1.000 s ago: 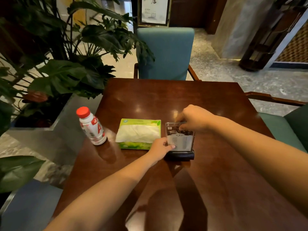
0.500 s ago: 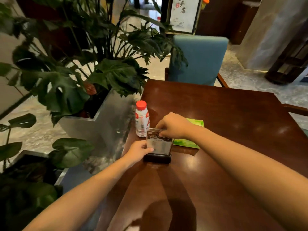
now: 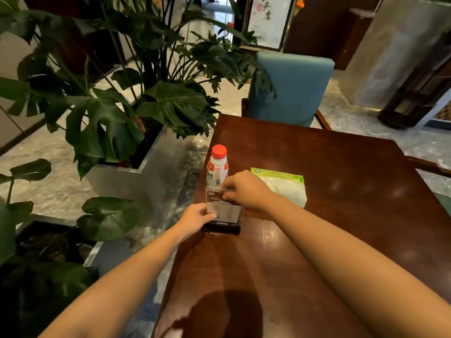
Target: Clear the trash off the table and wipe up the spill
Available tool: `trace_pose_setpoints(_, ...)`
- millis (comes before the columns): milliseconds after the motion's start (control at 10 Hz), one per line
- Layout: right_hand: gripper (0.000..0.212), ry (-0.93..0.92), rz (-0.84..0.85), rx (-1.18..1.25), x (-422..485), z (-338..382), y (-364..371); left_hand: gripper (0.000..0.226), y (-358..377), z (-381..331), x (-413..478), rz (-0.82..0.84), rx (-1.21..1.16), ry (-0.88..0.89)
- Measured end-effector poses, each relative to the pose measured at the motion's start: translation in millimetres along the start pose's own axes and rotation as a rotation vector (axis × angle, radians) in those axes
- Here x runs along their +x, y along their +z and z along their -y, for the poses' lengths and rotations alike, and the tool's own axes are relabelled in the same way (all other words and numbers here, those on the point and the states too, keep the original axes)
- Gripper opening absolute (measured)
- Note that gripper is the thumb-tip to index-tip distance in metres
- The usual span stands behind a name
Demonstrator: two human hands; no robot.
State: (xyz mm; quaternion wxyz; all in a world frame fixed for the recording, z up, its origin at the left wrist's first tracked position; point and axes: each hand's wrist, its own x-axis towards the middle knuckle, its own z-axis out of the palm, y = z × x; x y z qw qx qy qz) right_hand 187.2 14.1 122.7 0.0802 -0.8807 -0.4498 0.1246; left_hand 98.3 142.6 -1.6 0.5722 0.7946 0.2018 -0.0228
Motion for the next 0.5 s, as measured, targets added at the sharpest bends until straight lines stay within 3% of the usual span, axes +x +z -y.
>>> trace_pose_setpoints(200,0.042,0.067,0.130,0.080,-3,-7,-10,0.032,-11,-18,3,0.043,0.204,-0.077)
trace_pose_setpoints(400,0.073,0.217,0.164,0.221,-32,-20,-31,0.066,-45,-52,-2,0.297,0.885,-0.159)
trace_pose_setpoints(500,0.081,0.299,0.215,0.259,-56,-30,-33,0.054,-50,-66,-17,0.399,1.033,-0.214)
